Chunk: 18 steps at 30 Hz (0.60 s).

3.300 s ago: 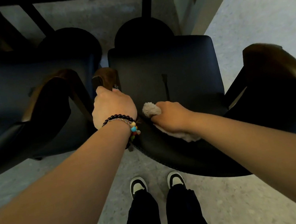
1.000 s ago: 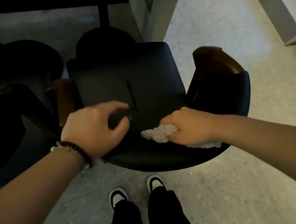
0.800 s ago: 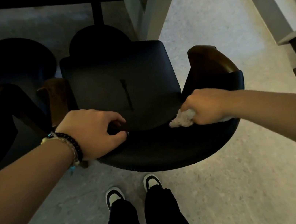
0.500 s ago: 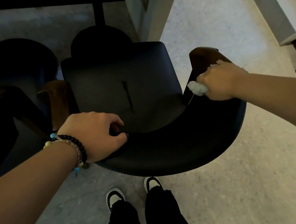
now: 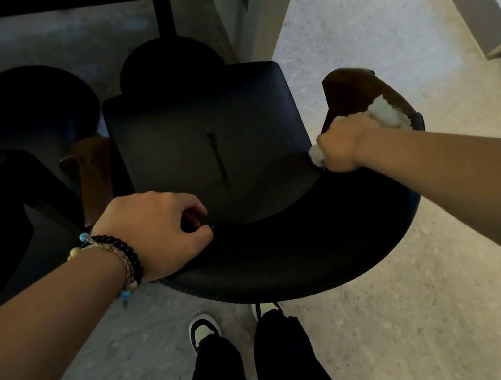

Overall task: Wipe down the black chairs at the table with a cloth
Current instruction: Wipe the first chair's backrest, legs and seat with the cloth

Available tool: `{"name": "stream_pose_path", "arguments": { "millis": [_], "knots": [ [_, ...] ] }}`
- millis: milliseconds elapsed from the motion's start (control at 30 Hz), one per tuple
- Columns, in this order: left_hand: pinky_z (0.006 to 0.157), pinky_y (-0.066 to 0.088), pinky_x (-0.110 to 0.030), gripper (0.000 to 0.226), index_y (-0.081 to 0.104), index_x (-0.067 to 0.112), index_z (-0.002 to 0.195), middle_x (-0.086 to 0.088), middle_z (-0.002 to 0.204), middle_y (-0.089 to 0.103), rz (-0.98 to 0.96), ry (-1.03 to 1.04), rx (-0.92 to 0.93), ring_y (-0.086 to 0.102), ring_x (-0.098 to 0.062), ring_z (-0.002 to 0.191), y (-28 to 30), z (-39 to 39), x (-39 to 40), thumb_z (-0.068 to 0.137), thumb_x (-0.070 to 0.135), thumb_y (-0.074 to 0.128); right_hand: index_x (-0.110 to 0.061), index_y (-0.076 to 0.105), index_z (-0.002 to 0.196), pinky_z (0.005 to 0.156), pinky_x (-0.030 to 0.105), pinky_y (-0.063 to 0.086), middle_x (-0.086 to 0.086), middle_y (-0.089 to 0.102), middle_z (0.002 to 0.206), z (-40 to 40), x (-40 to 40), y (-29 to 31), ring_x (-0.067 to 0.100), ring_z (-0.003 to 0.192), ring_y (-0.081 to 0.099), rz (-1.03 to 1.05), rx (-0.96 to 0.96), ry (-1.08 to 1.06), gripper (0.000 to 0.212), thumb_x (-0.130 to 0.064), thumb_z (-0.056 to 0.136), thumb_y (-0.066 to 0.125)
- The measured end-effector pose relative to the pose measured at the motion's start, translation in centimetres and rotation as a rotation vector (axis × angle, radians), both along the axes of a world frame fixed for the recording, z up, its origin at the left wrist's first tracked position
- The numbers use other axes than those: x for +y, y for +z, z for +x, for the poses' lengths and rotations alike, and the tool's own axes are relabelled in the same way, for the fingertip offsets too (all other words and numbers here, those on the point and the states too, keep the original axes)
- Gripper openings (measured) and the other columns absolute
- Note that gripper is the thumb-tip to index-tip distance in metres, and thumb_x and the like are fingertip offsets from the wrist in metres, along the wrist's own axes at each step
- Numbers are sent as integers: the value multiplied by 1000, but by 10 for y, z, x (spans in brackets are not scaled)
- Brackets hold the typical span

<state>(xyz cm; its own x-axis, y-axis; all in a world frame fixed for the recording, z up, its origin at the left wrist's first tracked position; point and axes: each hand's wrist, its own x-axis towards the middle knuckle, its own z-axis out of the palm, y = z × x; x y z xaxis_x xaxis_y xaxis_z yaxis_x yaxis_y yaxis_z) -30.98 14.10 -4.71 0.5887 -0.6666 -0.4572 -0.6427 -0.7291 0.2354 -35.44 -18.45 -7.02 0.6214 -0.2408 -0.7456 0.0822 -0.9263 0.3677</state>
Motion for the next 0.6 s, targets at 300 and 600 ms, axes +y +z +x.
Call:
{"name": "stream_pose_path", "arguments": {
  "millis": [300,600],
  "knots": [
    [58,36,-21,41,53,53,111,30,67,45,19,5,30,44,7,63,2,0,0,79,72,35,-20,62,112,80,32,41,10,63,120,-17,109,-40,27,102,60,611,32,-363,28,-38,95,48],
    [57,37,-20,49,53,53,109,26,68,50,18,19,15,47,5,64,1,0,-1,73,74,27,-23,63,110,71,29,38,9,63,111,11,73,-12,29,105,63,443,-54,-6,24,-32,89,59]
  ]
}}
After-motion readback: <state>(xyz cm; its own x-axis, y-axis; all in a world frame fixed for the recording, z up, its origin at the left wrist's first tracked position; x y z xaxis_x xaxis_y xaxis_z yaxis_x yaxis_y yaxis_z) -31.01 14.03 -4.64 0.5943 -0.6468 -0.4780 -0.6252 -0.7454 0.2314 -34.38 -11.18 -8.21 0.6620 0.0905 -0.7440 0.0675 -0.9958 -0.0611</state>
